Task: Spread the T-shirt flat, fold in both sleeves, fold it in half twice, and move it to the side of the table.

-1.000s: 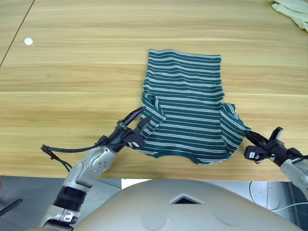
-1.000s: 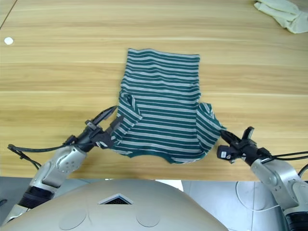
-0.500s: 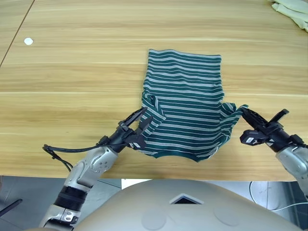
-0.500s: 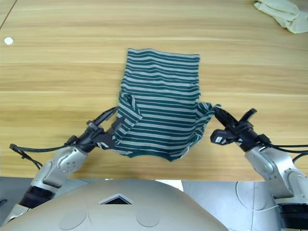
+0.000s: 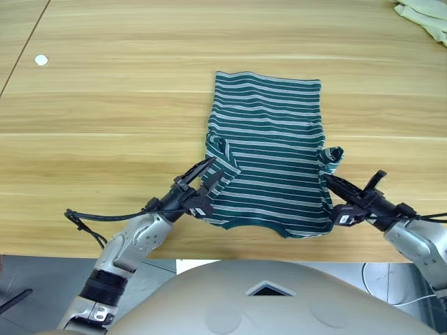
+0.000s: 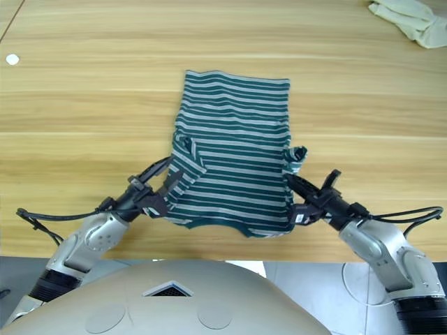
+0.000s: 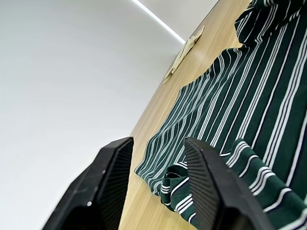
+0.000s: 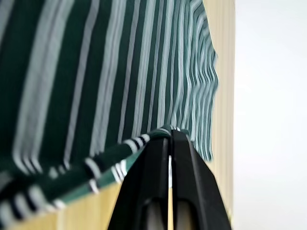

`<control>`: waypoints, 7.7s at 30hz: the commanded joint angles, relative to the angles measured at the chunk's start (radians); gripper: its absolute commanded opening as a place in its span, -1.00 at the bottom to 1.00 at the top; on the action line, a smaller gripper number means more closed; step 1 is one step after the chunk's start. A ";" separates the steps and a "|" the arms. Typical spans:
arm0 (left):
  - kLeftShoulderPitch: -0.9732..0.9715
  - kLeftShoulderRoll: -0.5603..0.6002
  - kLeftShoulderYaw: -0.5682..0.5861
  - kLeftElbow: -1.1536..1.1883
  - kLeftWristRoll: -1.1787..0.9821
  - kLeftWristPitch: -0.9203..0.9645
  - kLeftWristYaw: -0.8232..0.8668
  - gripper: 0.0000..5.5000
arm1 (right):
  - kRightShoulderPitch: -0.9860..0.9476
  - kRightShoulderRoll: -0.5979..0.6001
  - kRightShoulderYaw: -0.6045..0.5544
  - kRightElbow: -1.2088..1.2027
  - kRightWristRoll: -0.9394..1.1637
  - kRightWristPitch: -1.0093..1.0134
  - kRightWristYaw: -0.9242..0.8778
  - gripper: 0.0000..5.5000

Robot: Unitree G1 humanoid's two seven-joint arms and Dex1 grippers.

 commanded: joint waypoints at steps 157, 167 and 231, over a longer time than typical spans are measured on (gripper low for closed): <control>0.238 0.428 0.064 -0.075 -0.138 -0.027 -0.582 0.20 | 0.393 -0.042 -0.207 -0.058 0.103 -0.142 0.319 0.23; 0.239 0.427 0.038 -0.077 -0.135 -0.027 -0.588 -0.41 | 0.370 -0.065 -0.123 -0.080 0.098 -0.142 0.329 0.23; -0.285 0.050 0.133 0.203 -0.328 0.137 -0.328 -1.00 | -0.518 0.257 0.106 0.218 0.319 0.083 0.186 -1.00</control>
